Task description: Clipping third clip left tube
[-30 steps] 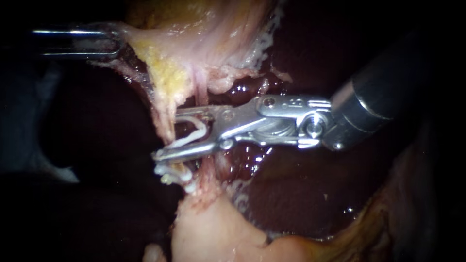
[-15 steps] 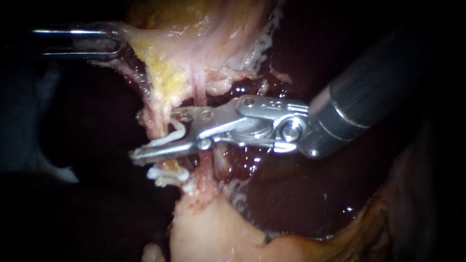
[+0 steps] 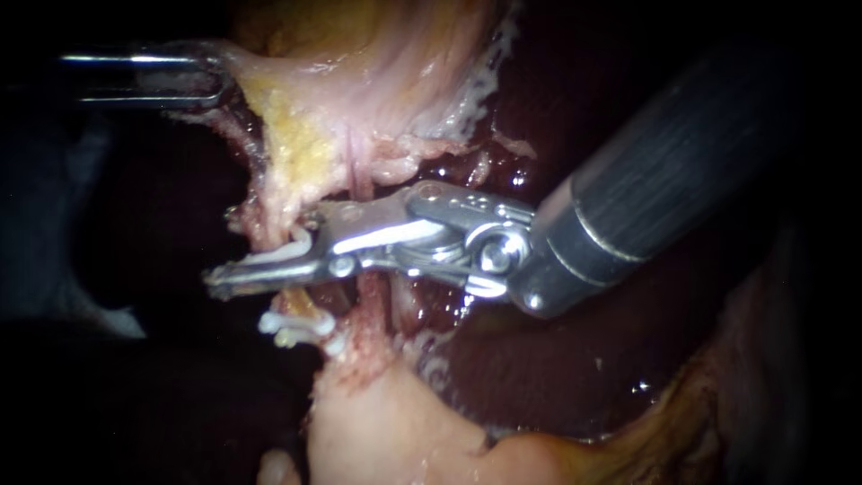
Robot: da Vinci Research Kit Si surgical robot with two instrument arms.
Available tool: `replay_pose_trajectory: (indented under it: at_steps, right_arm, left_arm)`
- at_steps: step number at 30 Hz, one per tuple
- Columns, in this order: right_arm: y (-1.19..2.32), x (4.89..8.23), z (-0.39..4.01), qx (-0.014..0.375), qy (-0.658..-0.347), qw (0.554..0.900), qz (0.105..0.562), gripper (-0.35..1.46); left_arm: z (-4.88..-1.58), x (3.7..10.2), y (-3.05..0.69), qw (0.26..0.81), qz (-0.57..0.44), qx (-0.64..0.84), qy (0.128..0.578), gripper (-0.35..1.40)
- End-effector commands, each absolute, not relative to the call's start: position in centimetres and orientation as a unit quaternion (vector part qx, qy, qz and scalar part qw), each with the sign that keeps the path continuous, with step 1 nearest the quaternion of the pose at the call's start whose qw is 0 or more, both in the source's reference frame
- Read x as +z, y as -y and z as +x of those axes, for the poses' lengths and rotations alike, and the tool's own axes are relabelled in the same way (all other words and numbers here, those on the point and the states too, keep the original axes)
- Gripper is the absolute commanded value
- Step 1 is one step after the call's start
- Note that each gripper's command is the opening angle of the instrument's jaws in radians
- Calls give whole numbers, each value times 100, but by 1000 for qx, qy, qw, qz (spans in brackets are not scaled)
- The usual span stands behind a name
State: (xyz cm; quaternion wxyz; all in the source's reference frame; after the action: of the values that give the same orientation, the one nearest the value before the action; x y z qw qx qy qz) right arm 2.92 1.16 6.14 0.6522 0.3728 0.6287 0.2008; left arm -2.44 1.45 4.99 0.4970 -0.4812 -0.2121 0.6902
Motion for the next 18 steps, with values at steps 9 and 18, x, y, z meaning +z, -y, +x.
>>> replay_pose_trajectory:
  at_steps: [9,18]
  right_arm:
    - [-114,609,295,231,-625,628,403,47]
    - [-114,604,296,232,-627,625,403,48]
  left_arm:
    - [-244,499,-145,497,-481,690,212,-35]
    - [-244,499,-145,497,-481,690,212,-35]
